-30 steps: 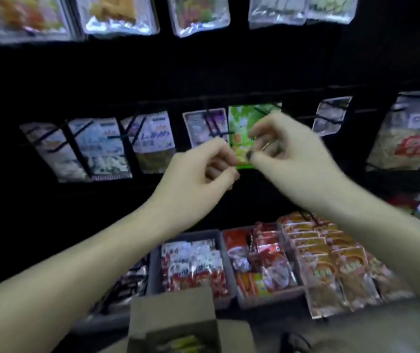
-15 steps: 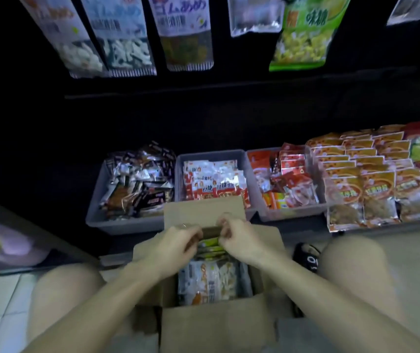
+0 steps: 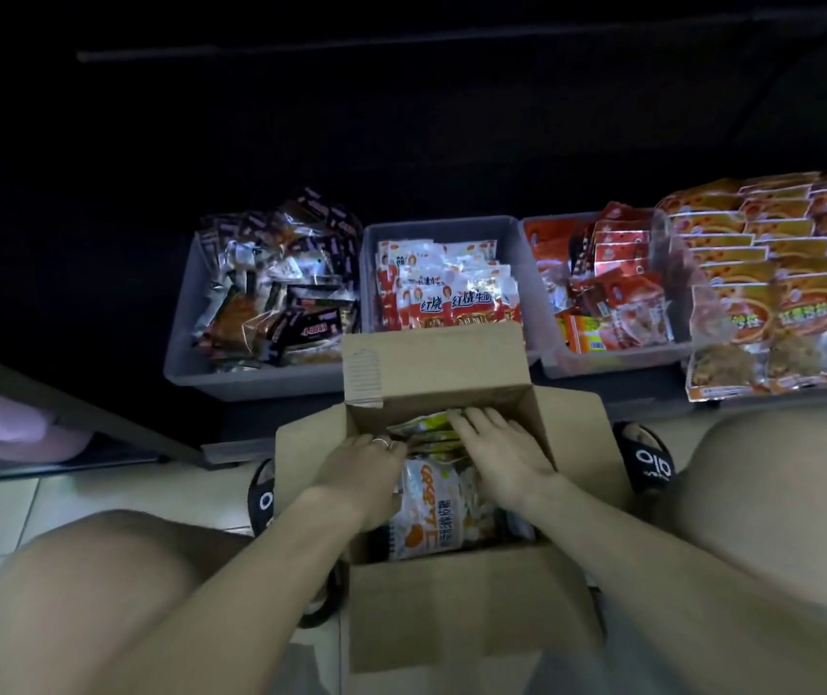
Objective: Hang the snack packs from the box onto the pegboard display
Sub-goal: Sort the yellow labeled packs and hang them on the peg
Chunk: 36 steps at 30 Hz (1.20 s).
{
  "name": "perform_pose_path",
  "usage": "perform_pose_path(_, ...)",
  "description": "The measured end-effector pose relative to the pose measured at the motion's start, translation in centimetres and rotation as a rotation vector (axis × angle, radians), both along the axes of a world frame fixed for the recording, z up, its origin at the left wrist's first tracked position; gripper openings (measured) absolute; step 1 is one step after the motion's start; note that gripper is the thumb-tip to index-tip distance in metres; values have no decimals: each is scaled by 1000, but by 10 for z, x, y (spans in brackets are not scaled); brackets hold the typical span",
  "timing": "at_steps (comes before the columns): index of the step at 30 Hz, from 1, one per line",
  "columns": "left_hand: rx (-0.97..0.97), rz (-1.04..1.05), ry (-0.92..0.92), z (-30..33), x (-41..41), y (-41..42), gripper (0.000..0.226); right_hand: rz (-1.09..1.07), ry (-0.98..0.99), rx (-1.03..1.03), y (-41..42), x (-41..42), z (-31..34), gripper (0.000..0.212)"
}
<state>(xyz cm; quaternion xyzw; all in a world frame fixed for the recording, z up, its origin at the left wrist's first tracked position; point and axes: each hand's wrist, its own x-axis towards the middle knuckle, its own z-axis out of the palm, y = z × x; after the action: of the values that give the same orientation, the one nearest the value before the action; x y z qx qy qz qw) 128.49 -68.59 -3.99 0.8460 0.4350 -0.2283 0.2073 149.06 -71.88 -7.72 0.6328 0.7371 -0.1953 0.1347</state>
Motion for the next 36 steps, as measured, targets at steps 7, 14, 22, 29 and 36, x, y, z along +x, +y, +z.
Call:
perform_pose_path(7,38,-31,18,-7,4,5,60,-57,-79,-17,15,-7,-21,74)
perform_pose_path(14,53,-59,8,-6,13,6,57,-56,-118,-137,24,-11,-41,65)
perform_pose_path(22,48,-29,-35,-2,10,8,53,-15,-188,-242,35,-4,-49,62)
perform_pose_path(29,-34,58,-131,3,2,12,50,186,-227,-147,42,-8,-21,48)
perform_pose_path(36,-62,258,-391,11,-11,18,83,263,-119,86,32,2,34,33)
